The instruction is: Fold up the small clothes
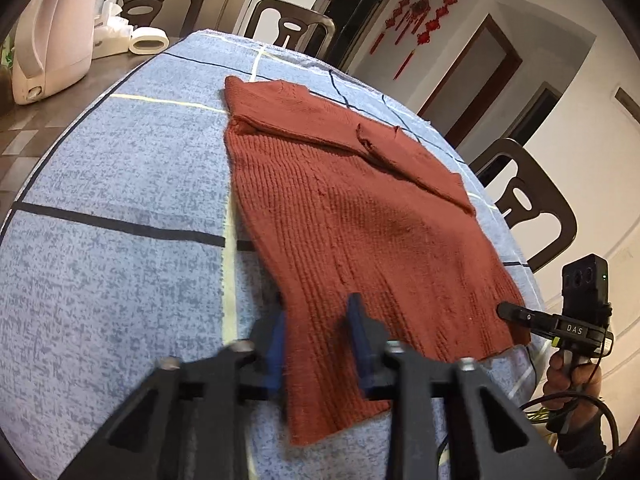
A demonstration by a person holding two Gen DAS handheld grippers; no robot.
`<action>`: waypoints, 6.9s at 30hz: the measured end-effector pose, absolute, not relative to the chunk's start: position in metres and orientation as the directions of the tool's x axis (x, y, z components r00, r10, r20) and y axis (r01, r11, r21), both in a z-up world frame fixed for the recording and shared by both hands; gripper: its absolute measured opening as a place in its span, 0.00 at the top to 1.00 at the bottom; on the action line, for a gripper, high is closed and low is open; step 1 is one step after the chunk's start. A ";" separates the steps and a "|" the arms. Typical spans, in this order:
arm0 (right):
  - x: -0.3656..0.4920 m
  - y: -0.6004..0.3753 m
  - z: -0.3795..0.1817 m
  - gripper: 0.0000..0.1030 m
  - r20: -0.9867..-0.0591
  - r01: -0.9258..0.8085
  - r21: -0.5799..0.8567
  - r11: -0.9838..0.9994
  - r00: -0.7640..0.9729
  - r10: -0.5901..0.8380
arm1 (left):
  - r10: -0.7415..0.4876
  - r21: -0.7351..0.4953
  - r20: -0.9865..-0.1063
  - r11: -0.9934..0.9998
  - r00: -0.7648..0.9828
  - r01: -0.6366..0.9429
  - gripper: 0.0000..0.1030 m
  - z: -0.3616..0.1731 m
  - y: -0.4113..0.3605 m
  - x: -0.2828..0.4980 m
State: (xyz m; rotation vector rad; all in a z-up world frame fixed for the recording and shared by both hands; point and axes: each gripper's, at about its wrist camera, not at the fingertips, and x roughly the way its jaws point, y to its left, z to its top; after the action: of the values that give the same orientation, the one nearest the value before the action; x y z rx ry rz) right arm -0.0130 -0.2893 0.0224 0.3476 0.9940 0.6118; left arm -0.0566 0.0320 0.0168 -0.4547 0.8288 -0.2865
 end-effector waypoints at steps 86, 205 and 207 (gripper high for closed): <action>0.235 -0.295 0.086 0.95 -0.684 -0.249 0.347 0.904 0.592 0.426 | -0.283 -0.396 -0.638 0.918 0.716 0.009 0.91 0.051 0.056 0.197; 0.171 -0.308 0.056 0.48 -0.663 -0.224 0.501 0.836 0.521 0.537 | -0.324 -0.459 -0.657 0.888 0.681 -0.021 0.66 0.027 0.059 0.141; 0.173 -0.310 0.053 0.74 -0.683 -0.205 0.482 0.852 0.522 0.512 | -0.321 -0.463 -0.660 0.886 0.679 -0.032 0.74 0.025 0.063 0.142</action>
State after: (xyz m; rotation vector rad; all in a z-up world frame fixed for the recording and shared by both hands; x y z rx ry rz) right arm 0.1733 -0.3095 0.0529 0.3645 0.9289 0.4409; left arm 0.1420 0.0629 0.0250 -0.4674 0.8145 -0.1688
